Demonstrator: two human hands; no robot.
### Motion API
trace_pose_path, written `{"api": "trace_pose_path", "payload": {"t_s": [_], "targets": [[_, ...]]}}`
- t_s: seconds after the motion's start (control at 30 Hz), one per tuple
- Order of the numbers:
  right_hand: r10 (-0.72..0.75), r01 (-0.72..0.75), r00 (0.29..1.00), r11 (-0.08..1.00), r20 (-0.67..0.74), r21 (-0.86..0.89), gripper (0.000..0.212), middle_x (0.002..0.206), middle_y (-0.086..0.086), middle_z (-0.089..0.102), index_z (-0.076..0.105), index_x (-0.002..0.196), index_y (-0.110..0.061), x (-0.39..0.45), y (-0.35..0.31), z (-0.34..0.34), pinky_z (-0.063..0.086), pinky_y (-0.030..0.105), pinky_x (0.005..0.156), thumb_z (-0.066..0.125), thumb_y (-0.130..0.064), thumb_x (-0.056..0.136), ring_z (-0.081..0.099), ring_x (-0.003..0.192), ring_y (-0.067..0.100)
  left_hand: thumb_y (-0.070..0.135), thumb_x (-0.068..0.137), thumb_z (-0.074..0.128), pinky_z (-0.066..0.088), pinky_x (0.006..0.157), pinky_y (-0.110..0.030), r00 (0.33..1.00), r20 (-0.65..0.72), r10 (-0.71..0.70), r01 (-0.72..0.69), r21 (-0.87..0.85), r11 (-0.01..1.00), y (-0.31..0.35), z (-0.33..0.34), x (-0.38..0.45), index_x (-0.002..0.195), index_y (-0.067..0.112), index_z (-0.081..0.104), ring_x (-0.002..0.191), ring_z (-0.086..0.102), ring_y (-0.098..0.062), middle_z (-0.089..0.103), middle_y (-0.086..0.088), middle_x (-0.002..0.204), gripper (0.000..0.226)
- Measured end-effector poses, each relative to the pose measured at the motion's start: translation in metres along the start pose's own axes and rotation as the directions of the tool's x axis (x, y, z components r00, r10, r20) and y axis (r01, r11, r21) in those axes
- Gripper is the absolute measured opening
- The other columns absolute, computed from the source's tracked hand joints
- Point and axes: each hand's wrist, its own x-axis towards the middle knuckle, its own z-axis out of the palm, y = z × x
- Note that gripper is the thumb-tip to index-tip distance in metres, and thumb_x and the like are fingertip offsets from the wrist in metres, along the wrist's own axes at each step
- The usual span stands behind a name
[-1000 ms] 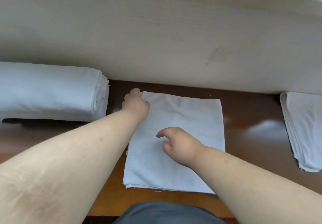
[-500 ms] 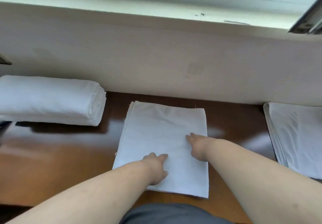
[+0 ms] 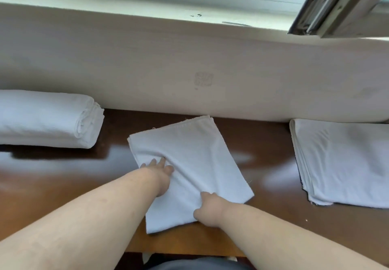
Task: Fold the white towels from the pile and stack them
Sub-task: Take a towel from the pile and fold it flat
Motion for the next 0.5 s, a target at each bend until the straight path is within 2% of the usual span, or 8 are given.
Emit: {"api": "trace_pose_path", "payload": {"t_s": [0.07, 0.1, 0.17, 0.23, 0.27, 0.33, 0.4, 0.5], "targets": [[-0.071, 0.071, 0.997, 0.994, 0.001, 0.083, 0.065, 0.143, 0.007, 0.041, 0.031, 0.149, -0.023, -0.002, 0.002, 0.004, 0.042, 0.035, 0.101, 0.045, -0.040, 0.087, 0.048, 0.124, 0.030, -0.007, 0.083, 0.027, 0.003, 0.120, -0.050, 0.999, -0.035, -0.001, 0.002, 0.011, 1.000, -0.004, -0.004, 0.005, 0.154, 0.027, 0.010, 0.149, -0.009, -0.029, -0.016, -0.003, 0.162, 0.080], [-0.105, 0.107, 0.994, 0.985, -0.025, 0.138, 0.067, 0.148, 0.003, 0.041, 0.028, 0.152, -0.027, -0.003, 0.004, 0.002, 0.040, 0.030, 0.102, 0.045, -0.039, 0.088, 0.047, 0.128, 0.027, -0.008, 0.081, 0.027, 0.003, 0.120, -0.049, 0.999, -0.048, -0.009, 0.010, 0.021, 1.000, -0.006, -0.004, 0.008, 0.154, 0.026, 0.009, 0.149, -0.010, -0.029, -0.017, -0.004, 0.162, 0.082], [-0.161, 0.188, 0.976, 0.964, -0.148, 0.190, 0.063, 0.150, -0.005, 0.044, 0.032, 0.152, -0.031, -0.002, 0.015, -0.005, 0.038, 0.022, 0.101, 0.046, -0.034, 0.091, 0.047, 0.131, 0.018, -0.010, 0.080, 0.030, 0.004, 0.120, -0.048, 0.995, -0.087, -0.053, 0.057, 0.038, 0.998, -0.009, -0.001, 0.010, 0.155, 0.023, 0.001, 0.149, -0.009, -0.030, -0.018, -0.005, 0.162, 0.087], [-0.205, 0.227, 0.934, 0.973, -0.294, 0.042, 0.056, 0.151, -0.008, 0.042, 0.038, 0.149, -0.031, 0.001, 0.031, -0.013, 0.035, 0.025, 0.105, 0.043, -0.028, 0.094, 0.042, 0.135, 0.016, -0.008, 0.083, 0.032, 0.011, 0.120, -0.045, 0.977, -0.192, -0.093, 0.086, -0.044, 0.995, -0.009, 0.007, 0.007, 0.155, 0.023, -0.004, 0.149, -0.001, -0.031, -0.012, -0.007, 0.163, 0.086], [-0.226, 0.213, 0.917, 0.974, -0.329, -0.077, 0.054, 0.150, -0.008, 0.040, 0.040, 0.148, -0.030, 0.003, 0.039, -0.017, 0.035, 0.029, 0.108, 0.042, -0.025, 0.095, 0.039, 0.137, 0.017, -0.004, 0.085, 0.032, 0.019, 0.118, -0.042, 0.960, -0.268, -0.077, 0.048, -0.113, 0.992, -0.007, 0.013, 0.002, 0.155, 0.025, -0.001, 0.148, 0.008, -0.030, -0.003, -0.006, 0.163, 0.082], [-0.261, 0.177, 0.917, 0.944, -0.303, -0.278, 0.050, 0.146, -0.004, 0.039, 0.044, 0.143, -0.026, 0.006, 0.055, -0.018, 0.036, 0.038, 0.109, 0.041, -0.021, 0.094, 0.035, 0.136, 0.022, 0.006, 0.090, 0.034, 0.032, 0.109, -0.037, 0.921, -0.386, 0.063, -0.137, -0.167, 0.976, 0.004, 0.031, -0.011, 0.152, 0.028, 0.015, 0.137, 0.027, -0.025, 0.023, -0.003, 0.154, 0.069], [-0.235, 0.152, 0.942, 0.935, -0.240, -0.320, 0.051, 0.150, 0.000, 0.032, 0.042, 0.144, -0.023, 0.008, 0.067, -0.013, 0.033, 0.040, 0.112, 0.042, -0.022, 0.092, 0.029, 0.140, 0.026, 0.015, 0.093, 0.037, 0.037, 0.102, -0.036, 0.910, -0.361, 0.206, -0.255, -0.093, 0.962, 0.012, 0.055, -0.023, 0.147, 0.030, 0.026, 0.126, 0.035, -0.023, 0.035, 0.000, 0.140, 0.057], [-0.220, 0.169, 0.964, 0.939, -0.149, -0.299, 0.069, 0.166, 0.002, 0.002, 0.019, 0.158, -0.022, 0.008, 0.074, -0.004, 0.014, 0.035, 0.122, 0.046, -0.030, 0.095, 0.005, 0.152, 0.023, 0.038, 0.093, 0.046, 0.040, 0.097, -0.038, 0.945, -0.271, 0.183, -0.196, -0.023, 0.980, 0.012, 0.081, -0.034, 0.139, 0.026, 0.032, 0.120, 0.035, -0.023, 0.037, -0.001, 0.133, 0.049]]}}
